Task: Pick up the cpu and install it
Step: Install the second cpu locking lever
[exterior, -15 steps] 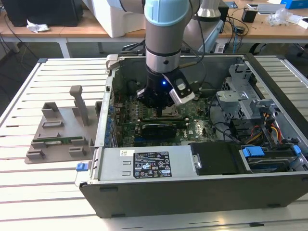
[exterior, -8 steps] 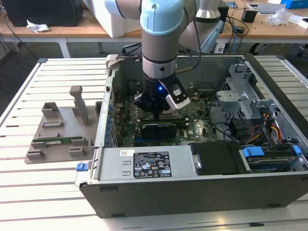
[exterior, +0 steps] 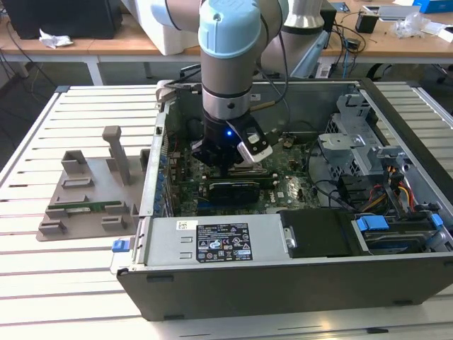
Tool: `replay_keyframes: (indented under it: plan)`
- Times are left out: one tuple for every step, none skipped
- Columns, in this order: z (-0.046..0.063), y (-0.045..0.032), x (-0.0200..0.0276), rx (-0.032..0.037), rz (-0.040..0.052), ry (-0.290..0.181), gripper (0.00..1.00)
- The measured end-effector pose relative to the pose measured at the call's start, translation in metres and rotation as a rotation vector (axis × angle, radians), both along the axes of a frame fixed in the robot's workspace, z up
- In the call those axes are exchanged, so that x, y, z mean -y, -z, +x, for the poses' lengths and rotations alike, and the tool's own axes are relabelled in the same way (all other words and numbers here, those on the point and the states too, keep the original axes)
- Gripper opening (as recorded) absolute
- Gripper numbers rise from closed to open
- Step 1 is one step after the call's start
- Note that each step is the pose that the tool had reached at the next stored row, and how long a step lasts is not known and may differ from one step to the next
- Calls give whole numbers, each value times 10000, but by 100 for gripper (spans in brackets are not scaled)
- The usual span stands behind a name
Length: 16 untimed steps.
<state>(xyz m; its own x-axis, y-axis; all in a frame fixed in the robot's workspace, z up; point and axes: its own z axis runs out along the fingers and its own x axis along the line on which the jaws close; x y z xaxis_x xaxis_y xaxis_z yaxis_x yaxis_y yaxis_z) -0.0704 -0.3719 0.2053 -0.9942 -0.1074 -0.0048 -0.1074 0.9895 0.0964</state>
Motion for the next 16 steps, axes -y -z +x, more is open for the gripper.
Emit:
replay_keyframes:
  plan:
    - [-4, 8, -21, -4, 17, -33, 11]
    - [-3, 14, -55, 0, 53, -58, 11]
    - [-3, 23, -67, 0, 86, -62, 11]
    - [-2, 35, -68, 1, 101, -64, 11]
    - [-3, 40, -68, -1, 110, -64, 11]
    - [-3, 45, -68, -3, 131, -65, 11]
    - [-3, 47, -68, -2, 167, -66, 11]
    - [-2, 48, -68, -1, 273, -69, 11]
    - [-3, 49, -65, 1, 356, -68, 11]
    - [-2, 25, -67, 9, 369, -68, 11]
    - [-2, -30, -65, 6, 363, -68, 11]
    - [-2, -76, -68, 6, 352, -69, 11]
    - [-2, -133, -72, 5, 332, -68, 11]
    - [1, -162, -74, 6, 316, -70, 11]
    - [30, -179, -94, -8, 214, -69, 11]
    - [76, -178, -110, -76, 69, -66, 11]
